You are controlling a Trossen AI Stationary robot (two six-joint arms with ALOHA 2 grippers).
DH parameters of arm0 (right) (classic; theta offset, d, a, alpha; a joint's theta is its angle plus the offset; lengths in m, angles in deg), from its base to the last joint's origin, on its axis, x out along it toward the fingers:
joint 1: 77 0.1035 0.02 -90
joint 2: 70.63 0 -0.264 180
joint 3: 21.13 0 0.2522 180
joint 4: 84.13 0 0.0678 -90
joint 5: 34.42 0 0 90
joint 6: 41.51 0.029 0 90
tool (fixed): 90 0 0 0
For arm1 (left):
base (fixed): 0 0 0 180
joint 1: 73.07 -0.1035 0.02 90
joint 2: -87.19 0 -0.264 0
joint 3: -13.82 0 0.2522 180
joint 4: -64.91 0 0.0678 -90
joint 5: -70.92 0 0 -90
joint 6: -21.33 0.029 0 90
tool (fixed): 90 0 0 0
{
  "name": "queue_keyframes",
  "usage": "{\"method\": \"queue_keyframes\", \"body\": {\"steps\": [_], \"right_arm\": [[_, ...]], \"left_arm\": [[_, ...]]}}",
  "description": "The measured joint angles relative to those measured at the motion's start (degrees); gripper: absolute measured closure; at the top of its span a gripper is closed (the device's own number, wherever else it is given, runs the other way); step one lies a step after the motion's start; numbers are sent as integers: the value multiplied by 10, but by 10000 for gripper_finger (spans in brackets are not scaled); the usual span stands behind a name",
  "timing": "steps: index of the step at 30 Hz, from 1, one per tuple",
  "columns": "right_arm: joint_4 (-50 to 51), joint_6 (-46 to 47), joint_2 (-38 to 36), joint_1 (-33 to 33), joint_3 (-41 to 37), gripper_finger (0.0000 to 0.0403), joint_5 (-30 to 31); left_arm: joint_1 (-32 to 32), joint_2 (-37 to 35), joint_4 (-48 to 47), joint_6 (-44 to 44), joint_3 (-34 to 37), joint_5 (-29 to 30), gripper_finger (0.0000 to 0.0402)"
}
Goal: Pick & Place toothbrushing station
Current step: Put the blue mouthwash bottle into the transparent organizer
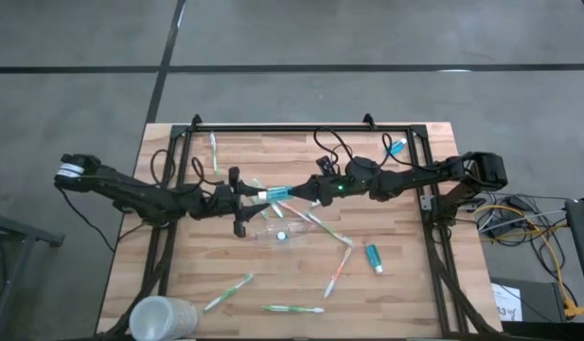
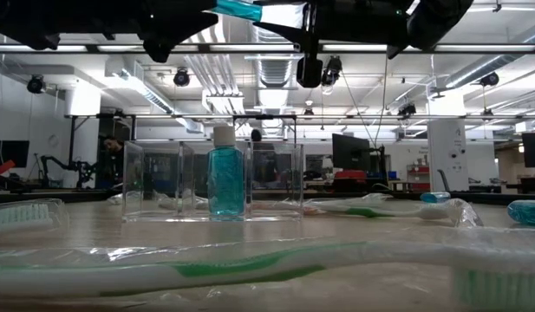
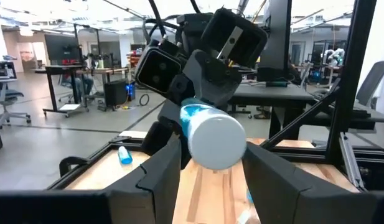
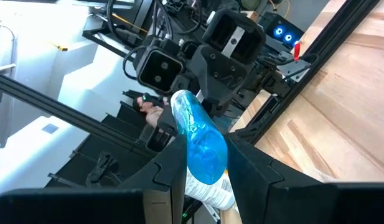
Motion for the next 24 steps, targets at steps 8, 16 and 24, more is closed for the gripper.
{"method": "queue_keyframes", "body": {"steps": [8, 16, 24], "right_arm": [[0, -4, 0, 2, 0, 307, -4], [0, -11, 0, 2, 0, 307, -4], [0, -11, 0, 2, 0, 307, -4]], "left_arm": [[0, -18, 6, 2, -1, -1, 227], [0, -28, 1, 2, 1, -1, 227], [0, -28, -10, -5, 2, -1, 255]]}}
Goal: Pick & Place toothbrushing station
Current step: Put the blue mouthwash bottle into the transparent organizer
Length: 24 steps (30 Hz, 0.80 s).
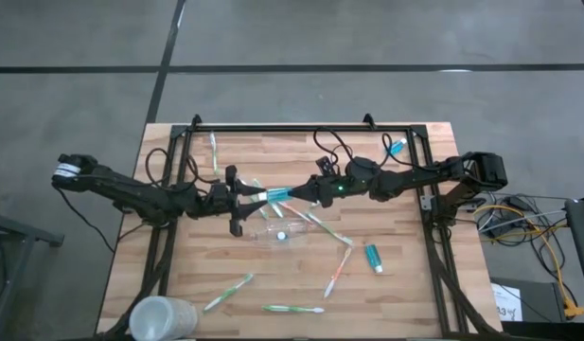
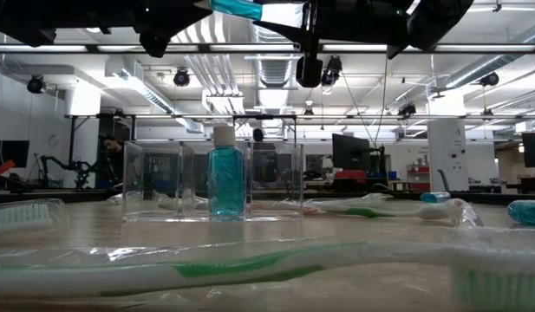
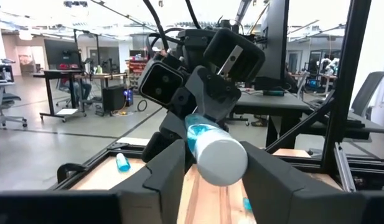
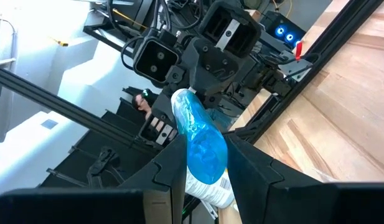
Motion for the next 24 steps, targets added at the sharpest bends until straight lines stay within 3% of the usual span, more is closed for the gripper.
{"method": "queue_keyframes", "body": {"steps": [5, 11, 17, 24], "right_arm": [[0, 0, 0, 0, 0, 307, 0], [0, 0, 0, 0, 0, 307, 0], [-1, 0, 0, 0, 0, 307, 0], [-1, 0, 0, 0, 0, 307, 0]], "left_arm": [[0, 0, 1, 0, 0, 2, 303], [0, -3, 0, -4, 0, 2, 302], [0, -4, 1, -20, 0, 1, 267], [0, -4, 2, -21, 0, 0, 275]]}}
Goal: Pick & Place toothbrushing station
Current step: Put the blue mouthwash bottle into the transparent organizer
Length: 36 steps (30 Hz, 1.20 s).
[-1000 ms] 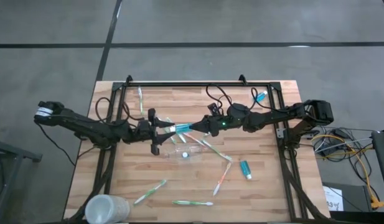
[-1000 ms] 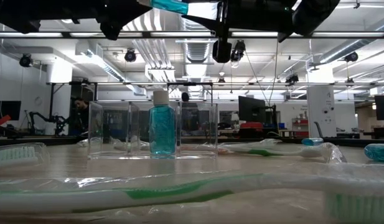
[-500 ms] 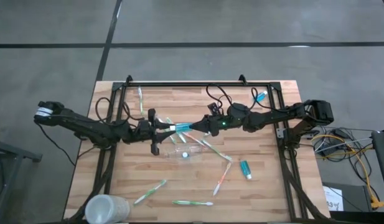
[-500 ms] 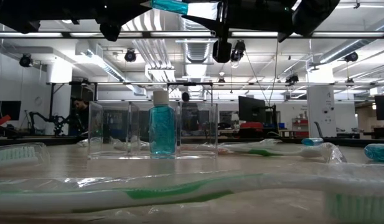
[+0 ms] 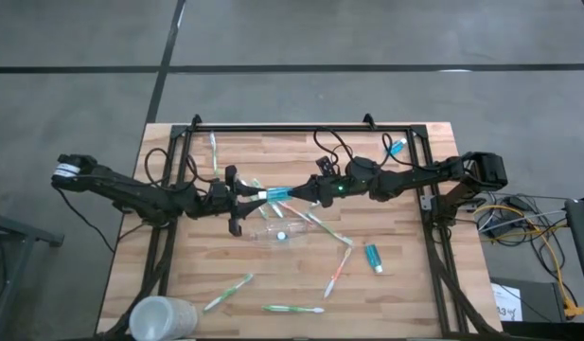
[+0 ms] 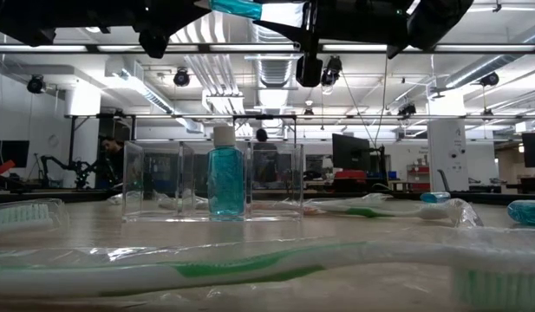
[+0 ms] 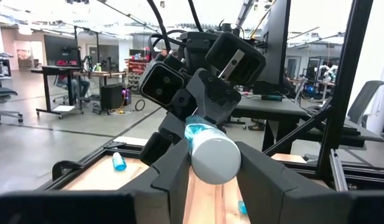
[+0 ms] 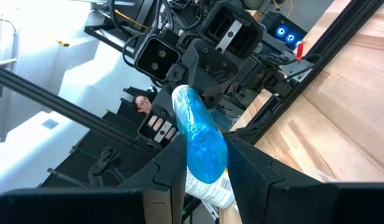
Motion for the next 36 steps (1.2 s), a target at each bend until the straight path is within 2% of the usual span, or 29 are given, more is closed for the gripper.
{"method": "queue_keyframes", "body": {"steps": [23, 30, 36], "right_arm": [[-1, -1, 0, 0, 2, 307, 0], [-1, 0, 0, 0, 1, 307, 0], [0, 1, 0, 0, 1, 307, 0]], "left_arm": [[0, -3, 21, -1, 0, 0, 282], [0, -3, 23, -5, 0, 0, 298], [0, -3, 23, -21, 0, 0, 291]]}}
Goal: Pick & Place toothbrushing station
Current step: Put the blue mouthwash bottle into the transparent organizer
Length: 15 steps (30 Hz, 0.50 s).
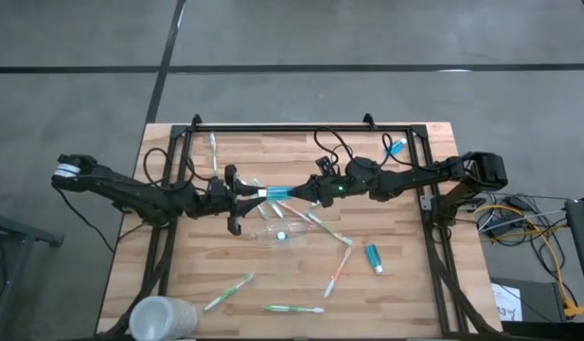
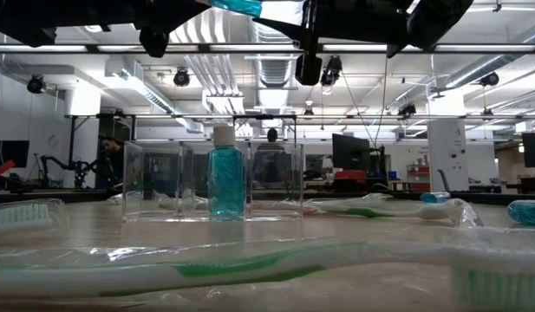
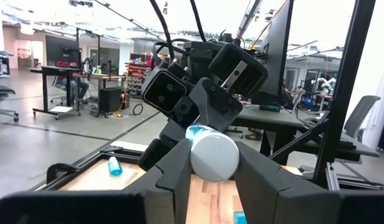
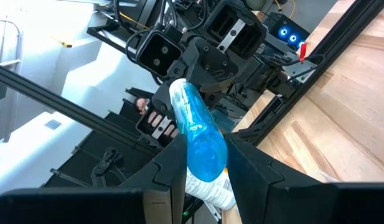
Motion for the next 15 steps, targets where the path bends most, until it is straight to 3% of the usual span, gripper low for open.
{"method": "queue_keyframes", "body": {"steps": [15], "right_arm": [[1, 0, 0, 0, -1, 307, 0]], "left_arm": [[0, 0, 0, -14, 0, -11, 291]]}}
